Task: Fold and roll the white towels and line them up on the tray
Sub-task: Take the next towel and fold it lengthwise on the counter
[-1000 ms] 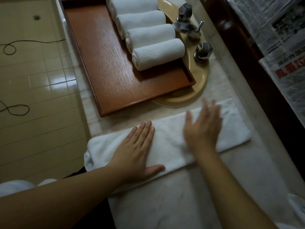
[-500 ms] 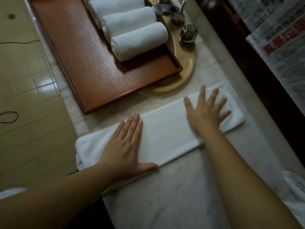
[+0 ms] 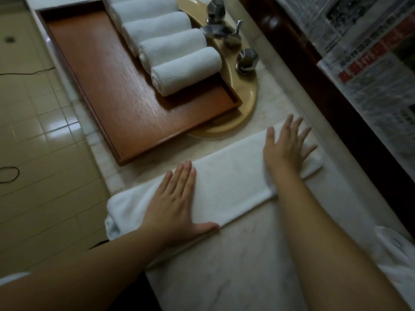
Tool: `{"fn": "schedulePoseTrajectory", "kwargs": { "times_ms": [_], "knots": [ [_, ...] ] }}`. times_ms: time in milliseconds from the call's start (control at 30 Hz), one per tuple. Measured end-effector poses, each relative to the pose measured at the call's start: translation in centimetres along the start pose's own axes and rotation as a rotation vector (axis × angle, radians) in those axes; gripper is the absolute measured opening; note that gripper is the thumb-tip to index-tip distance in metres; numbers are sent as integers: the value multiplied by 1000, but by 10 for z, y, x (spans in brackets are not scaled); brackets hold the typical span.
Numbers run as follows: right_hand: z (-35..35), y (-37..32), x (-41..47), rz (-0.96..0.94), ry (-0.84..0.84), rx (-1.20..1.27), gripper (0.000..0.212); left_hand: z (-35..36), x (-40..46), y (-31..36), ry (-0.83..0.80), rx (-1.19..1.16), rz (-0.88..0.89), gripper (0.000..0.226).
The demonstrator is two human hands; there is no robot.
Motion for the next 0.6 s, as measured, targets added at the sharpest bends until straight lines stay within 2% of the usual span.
{"fn": "schedulePoseTrajectory", "kwargs": {
  "times_ms": [100,167,400,500,600],
  "knots": [
    [17,-8,-73,-92,-54,-59,77,-2,0,1,1,1,-9,142],
    [34,1,-97,-57,-130,-139,82,-2,0,1,-1,10,-8,141],
    [16,39,-7,231,-104,-126,94,0,-1,2,1,35,-3,142],
    [8,46,12,306,-128,-104,84,-1,0,2,2,36,-4,142],
    [1,28,-7,398,-112,45,78,-2,1,3,11,26,-1,143]
  ]
}}
Point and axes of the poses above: each hand's wrist, its own x-axis towards the middle knuckle, its own z-axis out of the palm, y = z × x, the point moved 4 cm from there along x, towards the middle knuckle, and after that the axes turned 11 degrees about z, right-handed, at the moved point
